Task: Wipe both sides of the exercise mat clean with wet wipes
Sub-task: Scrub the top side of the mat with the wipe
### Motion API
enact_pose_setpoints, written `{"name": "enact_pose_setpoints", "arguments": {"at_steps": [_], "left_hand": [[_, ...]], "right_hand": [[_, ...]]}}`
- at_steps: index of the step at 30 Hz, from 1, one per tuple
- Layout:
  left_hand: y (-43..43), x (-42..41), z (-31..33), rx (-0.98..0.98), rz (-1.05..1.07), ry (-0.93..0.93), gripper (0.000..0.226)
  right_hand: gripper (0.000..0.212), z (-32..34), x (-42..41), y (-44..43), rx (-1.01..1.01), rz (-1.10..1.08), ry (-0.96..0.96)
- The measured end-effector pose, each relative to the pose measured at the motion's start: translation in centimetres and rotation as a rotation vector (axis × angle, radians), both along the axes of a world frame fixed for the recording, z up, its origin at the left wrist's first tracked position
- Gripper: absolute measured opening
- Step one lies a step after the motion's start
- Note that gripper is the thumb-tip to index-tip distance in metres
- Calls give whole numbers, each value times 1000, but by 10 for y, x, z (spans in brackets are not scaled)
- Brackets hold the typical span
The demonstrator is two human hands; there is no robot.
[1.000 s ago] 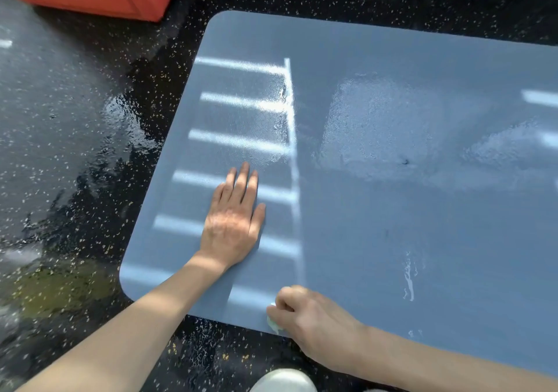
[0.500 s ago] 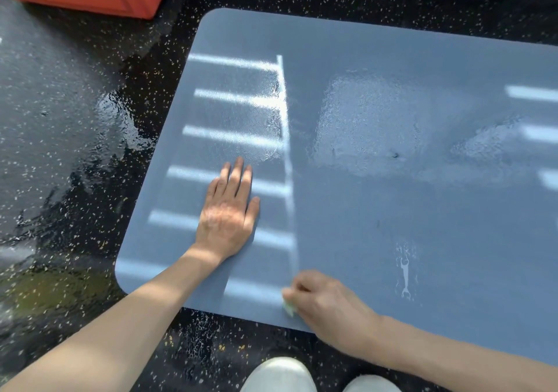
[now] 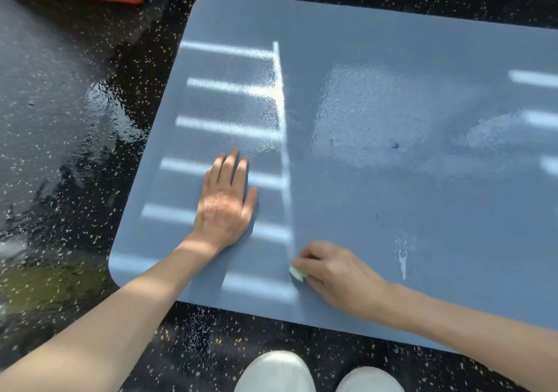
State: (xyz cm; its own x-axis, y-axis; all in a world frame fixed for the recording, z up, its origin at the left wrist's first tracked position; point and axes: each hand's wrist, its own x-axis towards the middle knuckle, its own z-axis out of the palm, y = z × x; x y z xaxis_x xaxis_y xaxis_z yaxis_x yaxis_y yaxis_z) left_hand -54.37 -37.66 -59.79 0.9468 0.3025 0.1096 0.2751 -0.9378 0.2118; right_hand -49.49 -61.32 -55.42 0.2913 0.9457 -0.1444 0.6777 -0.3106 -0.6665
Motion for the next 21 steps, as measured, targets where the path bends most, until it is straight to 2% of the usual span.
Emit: {"name": "enact_pose_setpoints", "arguments": {"at_steps": [2,3,5,6,7,10,12,15,16,19,21], "left_hand": [[1,6,4,-55,6,-19,46],[1,10,7,-85,4,-26,45],[3,23,11,-127,-19,-23,48],[4,32,12,-143,-12,-8,51],[6,42,13,-157,8,14,54],[11,71,10,-141,5,15,56],[14,86,6,-92,-35,-25,51],[21,110,13,-69,-53,-28,54],[24,120,16,-85,-16,4,58],[33,147,15,-86,32,58,64],[38,159,12,-50,-19,68,69]], "right_hand": [[15,-5,17,10,58,-164,-64],[15,-2,14,10,32,-131,-30],[9,4,1,3,-2,74,27],[7,4,4,2,-1,166,11],[7,3,16,7,1,170,-25],[18,-10,68,34,98,-181,-175],[26,-12,68,36,107,-162,-176],[18,-4,57,27,82,77,-115],[16,-3,70,32,77,78,-138],[19,-14,114,54,149,-219,-276],[23,-16,106,52,139,-194,-255]]}}
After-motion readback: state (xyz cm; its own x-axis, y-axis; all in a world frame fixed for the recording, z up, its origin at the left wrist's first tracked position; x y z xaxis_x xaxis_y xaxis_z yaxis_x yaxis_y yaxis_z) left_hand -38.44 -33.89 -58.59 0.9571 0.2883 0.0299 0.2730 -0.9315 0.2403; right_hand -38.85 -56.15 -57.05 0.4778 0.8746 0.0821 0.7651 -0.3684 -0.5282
